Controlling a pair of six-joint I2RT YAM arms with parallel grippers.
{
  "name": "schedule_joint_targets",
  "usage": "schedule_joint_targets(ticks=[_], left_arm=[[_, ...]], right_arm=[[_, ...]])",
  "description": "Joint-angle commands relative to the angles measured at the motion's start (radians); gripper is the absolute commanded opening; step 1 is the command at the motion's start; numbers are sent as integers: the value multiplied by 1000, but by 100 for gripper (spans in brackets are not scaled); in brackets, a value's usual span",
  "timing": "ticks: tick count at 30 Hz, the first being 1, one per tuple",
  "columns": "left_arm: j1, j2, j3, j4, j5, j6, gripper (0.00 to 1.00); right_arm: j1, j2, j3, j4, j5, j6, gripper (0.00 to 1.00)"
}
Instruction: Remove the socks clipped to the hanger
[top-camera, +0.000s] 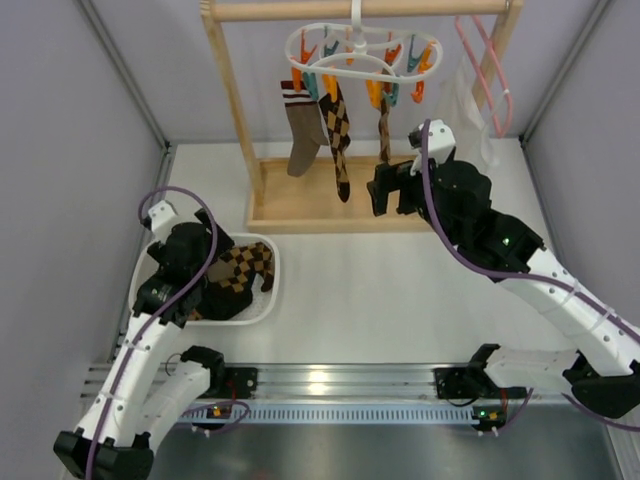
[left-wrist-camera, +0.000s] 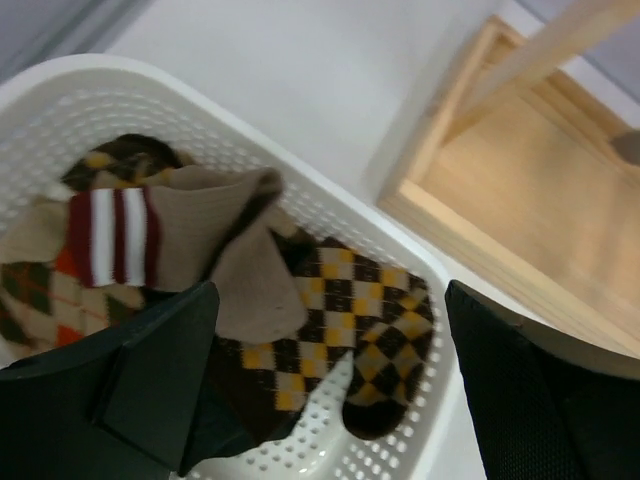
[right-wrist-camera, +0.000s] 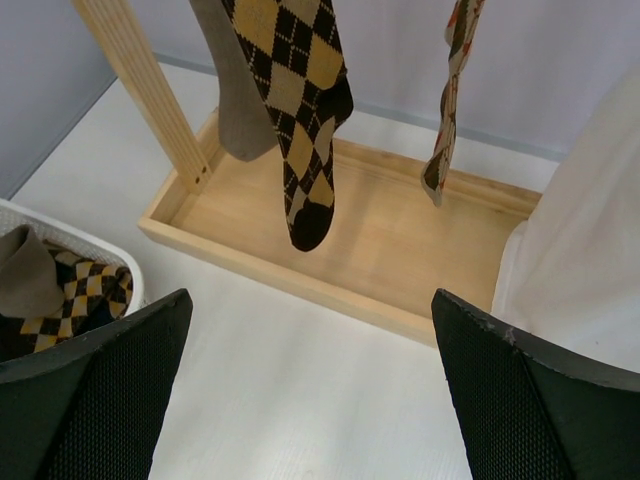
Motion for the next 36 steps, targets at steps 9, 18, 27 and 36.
schedule_joint_targets(ticks=[9, 18, 27, 36], left_arm=[[-194, 189, -43, 715, 642, 183, 98], [-292, 580, 202, 933, 515, 327, 98], [-297, 870, 391, 1024, 499, 436, 94], [-298, 1027, 509, 1022, 447, 505, 49]], right_arm=[[-15, -272, -295, 117, -37, 86, 99], [-15, -459, -410, 96, -149, 99, 100], [-15, -531, -459, 77, -180, 132, 99], [-15, -495, -501, 161, -290, 188, 99]])
